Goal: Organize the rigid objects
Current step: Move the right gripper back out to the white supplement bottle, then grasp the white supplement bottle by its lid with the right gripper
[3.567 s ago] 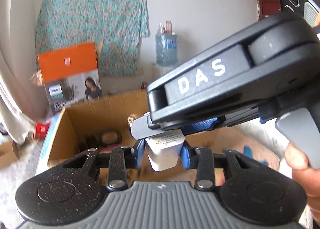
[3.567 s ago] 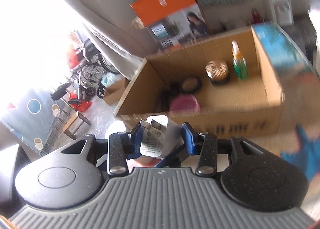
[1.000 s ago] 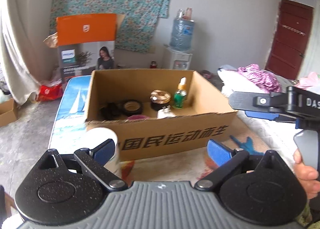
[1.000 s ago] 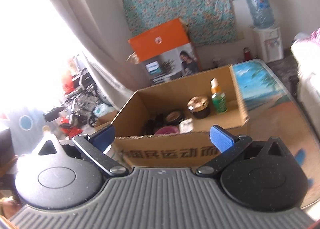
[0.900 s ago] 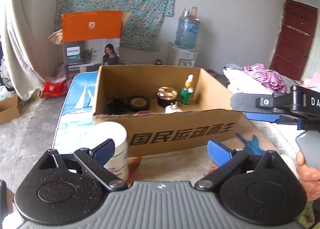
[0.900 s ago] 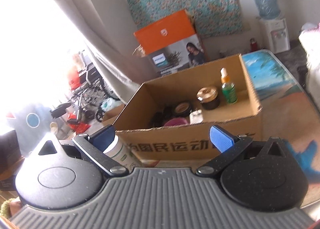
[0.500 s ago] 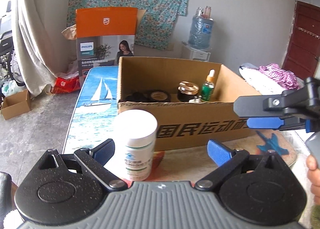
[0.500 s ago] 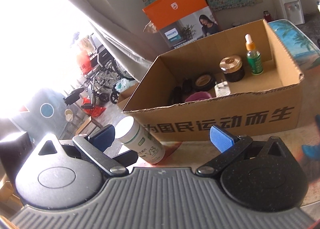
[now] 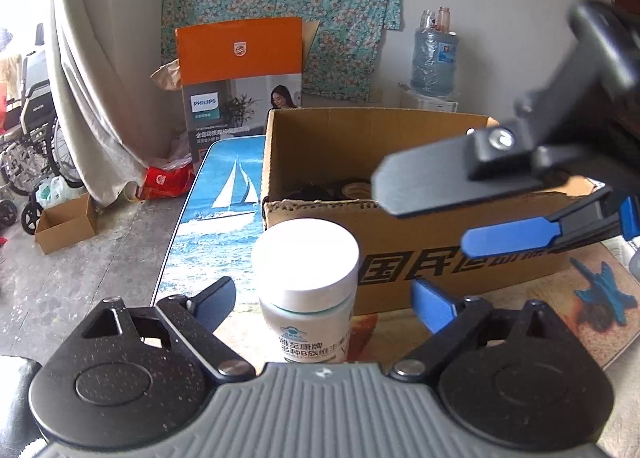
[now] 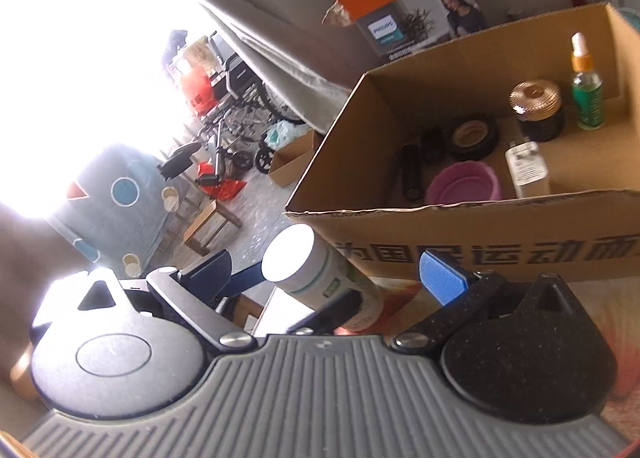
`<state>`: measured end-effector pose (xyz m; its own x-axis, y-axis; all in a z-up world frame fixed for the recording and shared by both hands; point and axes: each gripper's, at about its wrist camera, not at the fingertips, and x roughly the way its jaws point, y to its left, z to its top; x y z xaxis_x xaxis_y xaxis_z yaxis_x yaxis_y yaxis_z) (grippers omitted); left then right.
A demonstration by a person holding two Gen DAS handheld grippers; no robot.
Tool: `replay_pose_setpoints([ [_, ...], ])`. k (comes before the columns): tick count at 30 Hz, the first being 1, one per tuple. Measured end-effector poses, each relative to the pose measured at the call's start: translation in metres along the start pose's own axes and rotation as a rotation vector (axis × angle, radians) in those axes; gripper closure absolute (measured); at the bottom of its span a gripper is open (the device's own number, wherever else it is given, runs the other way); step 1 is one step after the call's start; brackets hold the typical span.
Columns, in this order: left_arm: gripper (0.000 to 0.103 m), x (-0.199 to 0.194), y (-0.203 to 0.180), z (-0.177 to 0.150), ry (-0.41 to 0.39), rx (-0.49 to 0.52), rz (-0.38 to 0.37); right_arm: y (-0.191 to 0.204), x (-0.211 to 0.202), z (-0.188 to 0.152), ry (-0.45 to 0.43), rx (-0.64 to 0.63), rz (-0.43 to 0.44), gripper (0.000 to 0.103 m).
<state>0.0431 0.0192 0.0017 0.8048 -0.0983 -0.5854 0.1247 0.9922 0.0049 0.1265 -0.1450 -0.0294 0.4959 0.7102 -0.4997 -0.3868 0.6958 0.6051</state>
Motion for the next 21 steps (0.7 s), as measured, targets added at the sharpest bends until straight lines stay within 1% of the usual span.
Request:
replay_pose_setpoints([
  [1, 0.014, 0.002, 0.0, 0.0, 0.008, -0.003, 0.002, 0.0, 0.006, 0.002, 0.011, 0.01, 0.009, 0.004],
  [4, 0.02, 0.007, 0.001, 0.0, 0.027, -0.013, -0.002, 0.002, 0.022, 0.007, 0.036, 0.03, 0.029, 0.01],
  [6, 0.03, 0.009, 0.0, 0.0, 0.038, -0.012, 0.001, 0.005, 0.031, 0.009, 0.049, 0.034, 0.037, 0.015],
  [7, 0.032, 0.01, 0.0, 0.001, 0.044, -0.011, 0.003, 0.006, 0.036, 0.009, 0.055, 0.036, 0.042, 0.017],
  [9, 0.038, 0.011, 0.0, 0.002, 0.05, -0.012, 0.013, 0.007, 0.044, 0.011, 0.067, 0.042, 0.045, 0.025],
  [10, 0.04, 0.01, 0.0, 0.002, 0.05, -0.011, 0.023, 0.007, 0.047, 0.011, 0.075, 0.048, 0.046, 0.027],
  [12, 0.046, 0.009, -0.001, 0.003, 0.049, -0.004, 0.041, 0.006, 0.053, 0.011, 0.09, 0.058, 0.045, 0.039],
  [15, 0.048, 0.007, -0.002, 0.002, 0.052, -0.002, 0.048, 0.004, 0.057, 0.009, 0.096, 0.068, 0.028, 0.049],
  [18, 0.049, 0.006, -0.001, 0.002, 0.053, -0.012, 0.045, 0.002, 0.057, 0.008, 0.096, 0.071, 0.018, 0.056],
  [21, 0.049, 0.005, -0.001, 0.003, 0.054, -0.018, 0.039, 0.002, 0.057, 0.006, 0.093, 0.073, 0.014, 0.058],
])
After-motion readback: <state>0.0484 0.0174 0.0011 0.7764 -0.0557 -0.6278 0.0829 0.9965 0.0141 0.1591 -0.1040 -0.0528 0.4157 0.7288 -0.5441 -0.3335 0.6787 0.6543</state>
